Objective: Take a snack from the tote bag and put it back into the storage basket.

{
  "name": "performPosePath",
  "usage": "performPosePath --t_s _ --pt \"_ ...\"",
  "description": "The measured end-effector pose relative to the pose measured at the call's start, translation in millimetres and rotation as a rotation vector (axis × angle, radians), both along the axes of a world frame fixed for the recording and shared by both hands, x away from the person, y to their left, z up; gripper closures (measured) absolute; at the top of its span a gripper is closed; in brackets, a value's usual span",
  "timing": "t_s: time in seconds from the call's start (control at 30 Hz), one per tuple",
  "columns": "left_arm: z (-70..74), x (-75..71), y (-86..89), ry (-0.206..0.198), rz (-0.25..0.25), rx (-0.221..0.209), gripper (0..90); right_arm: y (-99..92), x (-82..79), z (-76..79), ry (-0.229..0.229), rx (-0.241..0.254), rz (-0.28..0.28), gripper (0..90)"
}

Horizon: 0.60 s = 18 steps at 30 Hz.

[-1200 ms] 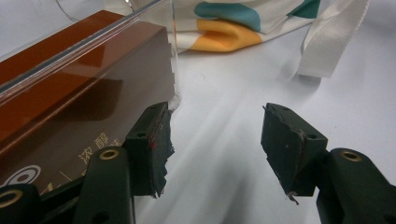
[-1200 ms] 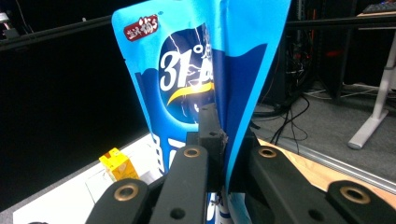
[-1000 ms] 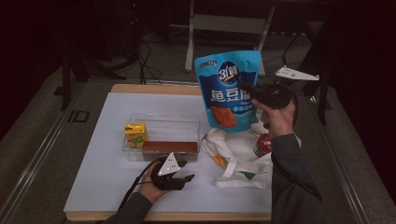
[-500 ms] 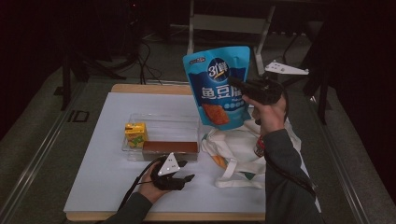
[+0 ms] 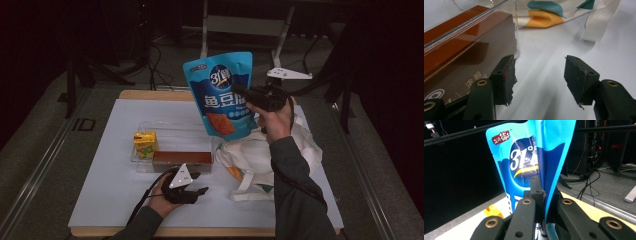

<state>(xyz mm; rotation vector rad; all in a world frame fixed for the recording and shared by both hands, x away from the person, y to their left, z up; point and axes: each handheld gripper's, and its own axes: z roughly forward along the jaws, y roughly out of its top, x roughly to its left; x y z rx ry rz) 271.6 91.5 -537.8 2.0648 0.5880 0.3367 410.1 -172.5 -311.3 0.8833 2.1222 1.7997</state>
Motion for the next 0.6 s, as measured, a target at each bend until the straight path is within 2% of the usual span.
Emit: performPosePath --t_s 0.6 --pt "0.1 0.1 0.1 -0.001 -0.007 0.003 42.1 48.6 13.9 -19.7 0.044 -0.011 0.044 88.5"
